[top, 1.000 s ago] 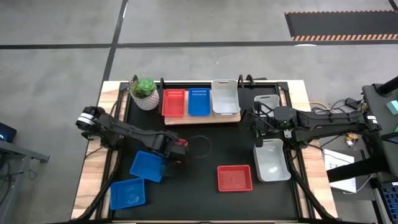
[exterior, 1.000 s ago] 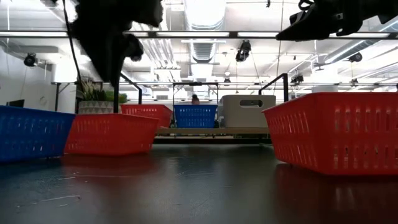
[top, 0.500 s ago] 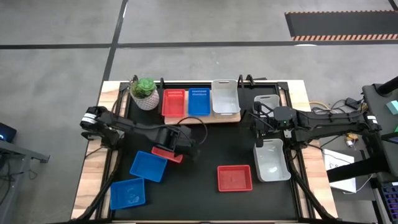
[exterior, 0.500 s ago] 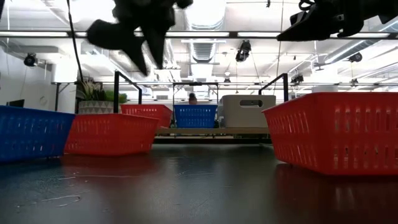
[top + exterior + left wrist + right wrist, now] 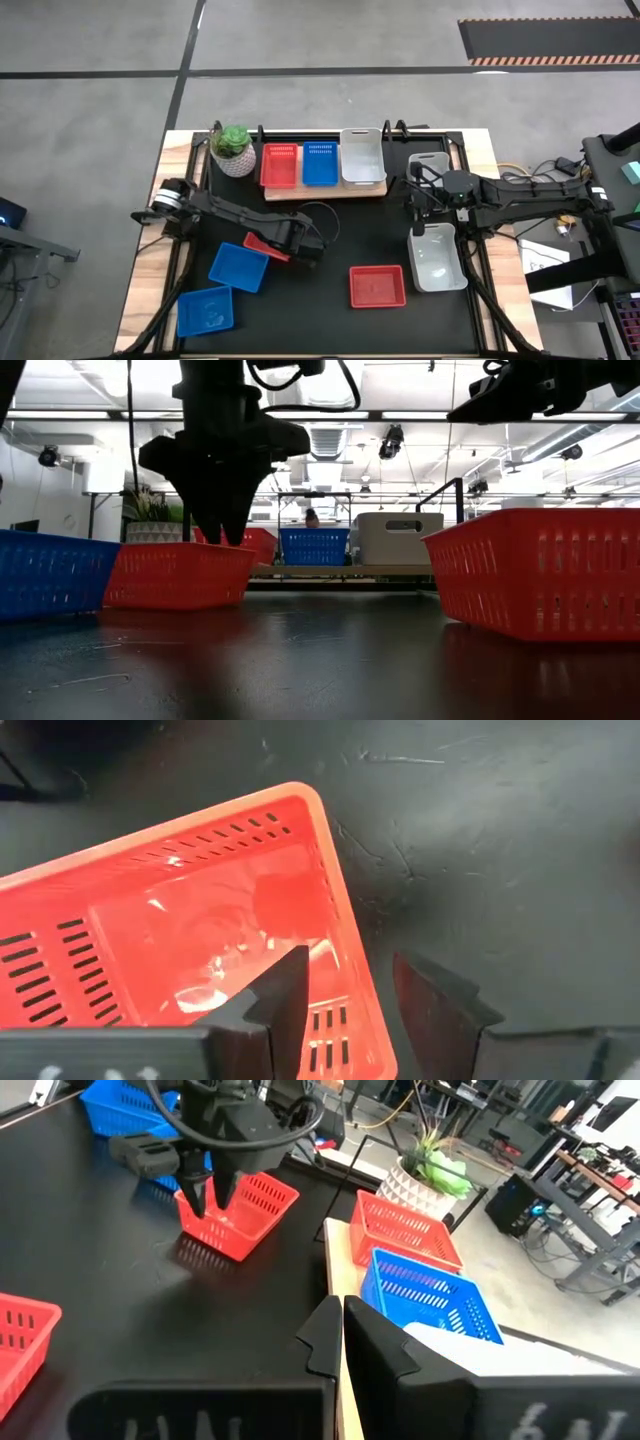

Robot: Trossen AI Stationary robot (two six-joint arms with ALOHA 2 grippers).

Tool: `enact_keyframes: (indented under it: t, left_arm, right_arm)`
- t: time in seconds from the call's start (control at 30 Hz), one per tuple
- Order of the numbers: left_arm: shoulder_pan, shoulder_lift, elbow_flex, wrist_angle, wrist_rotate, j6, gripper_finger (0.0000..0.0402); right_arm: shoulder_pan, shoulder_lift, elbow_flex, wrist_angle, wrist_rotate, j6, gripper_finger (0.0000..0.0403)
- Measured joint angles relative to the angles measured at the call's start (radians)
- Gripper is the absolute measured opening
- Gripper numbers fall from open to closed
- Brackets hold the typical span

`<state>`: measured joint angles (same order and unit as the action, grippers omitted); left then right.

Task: Stack baskets on shelf by color
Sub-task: Stack the top red basket on top of the red basket on the shelf

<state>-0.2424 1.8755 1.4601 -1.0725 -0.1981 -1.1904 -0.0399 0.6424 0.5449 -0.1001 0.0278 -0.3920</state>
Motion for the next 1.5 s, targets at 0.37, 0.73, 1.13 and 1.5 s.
enact_keyframes:
  t: [0.37, 0.73, 1.13, 1.5]
  left_arm:
    - [-0.004, 0.010, -0.074, 0.094, -0.048, 0.005, 0.0116]
    - [-0.046, -0.002, 0.050, -0.006, 0.002, 0.571, 0.0003]
    - [-0.107, -0.027, 0.440, -0.304, -0.547, 1.252, 0.0001]
    - [0.220, -0.244, 0.198, -0.183, -0.329, 1.475, 0.0000]
  right_arm:
    - [0.000, 0.000, 0.000, 0.000, 0.000, -0.011, 0.0009]
    - [0.000, 0.000, 0.000, 0.000, 0.000, -0.011, 0.0009]
    - [0.000, 0.000, 0.000, 0.000, 0.000, -0.011, 0.0009]
    - [0.000, 0.000, 0.000, 0.002, 0.000, -0.011, 0.0009]
